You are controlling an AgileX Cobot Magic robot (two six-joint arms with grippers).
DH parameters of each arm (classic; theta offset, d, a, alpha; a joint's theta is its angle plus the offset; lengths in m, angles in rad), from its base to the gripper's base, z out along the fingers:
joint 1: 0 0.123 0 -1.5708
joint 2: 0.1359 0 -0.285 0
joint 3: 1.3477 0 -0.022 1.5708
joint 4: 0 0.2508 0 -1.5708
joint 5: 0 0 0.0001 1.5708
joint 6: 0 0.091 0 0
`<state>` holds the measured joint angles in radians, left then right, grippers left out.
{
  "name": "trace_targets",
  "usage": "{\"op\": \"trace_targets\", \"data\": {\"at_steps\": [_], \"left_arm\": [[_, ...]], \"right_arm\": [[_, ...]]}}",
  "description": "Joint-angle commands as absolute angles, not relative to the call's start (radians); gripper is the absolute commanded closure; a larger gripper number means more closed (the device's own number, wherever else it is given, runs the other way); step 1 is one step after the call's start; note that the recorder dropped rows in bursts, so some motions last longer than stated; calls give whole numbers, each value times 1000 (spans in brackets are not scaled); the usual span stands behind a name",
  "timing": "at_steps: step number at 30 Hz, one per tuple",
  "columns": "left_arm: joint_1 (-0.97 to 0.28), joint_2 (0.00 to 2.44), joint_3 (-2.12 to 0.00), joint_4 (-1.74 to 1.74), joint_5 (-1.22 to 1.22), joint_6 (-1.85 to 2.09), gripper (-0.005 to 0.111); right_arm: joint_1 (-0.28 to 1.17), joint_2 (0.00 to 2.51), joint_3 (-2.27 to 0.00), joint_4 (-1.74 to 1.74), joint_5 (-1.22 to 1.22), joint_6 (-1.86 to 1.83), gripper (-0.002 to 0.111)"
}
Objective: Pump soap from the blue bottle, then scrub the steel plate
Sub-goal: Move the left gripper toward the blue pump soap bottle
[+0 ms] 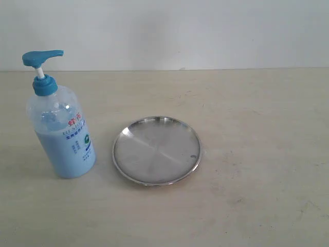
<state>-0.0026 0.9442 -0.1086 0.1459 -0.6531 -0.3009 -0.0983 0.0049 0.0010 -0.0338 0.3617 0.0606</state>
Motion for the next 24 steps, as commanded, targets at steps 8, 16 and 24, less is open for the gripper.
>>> {"op": "trace_targets", "data": {"at_steps": [8, 16, 24], "left_arm": [[-11, 1214, -33, 326, -973, -316, 103], [-11, 1319, -15, 411, -1010, -273, 103], [-11, 1362, -24, 480, -1071, -229, 41]], "right_arm": [[-99, 0, 0, -35, 361, 53, 107], [-99, 0, 0, -35, 361, 53, 107], [-99, 0, 0, -35, 361, 53, 107]]}}
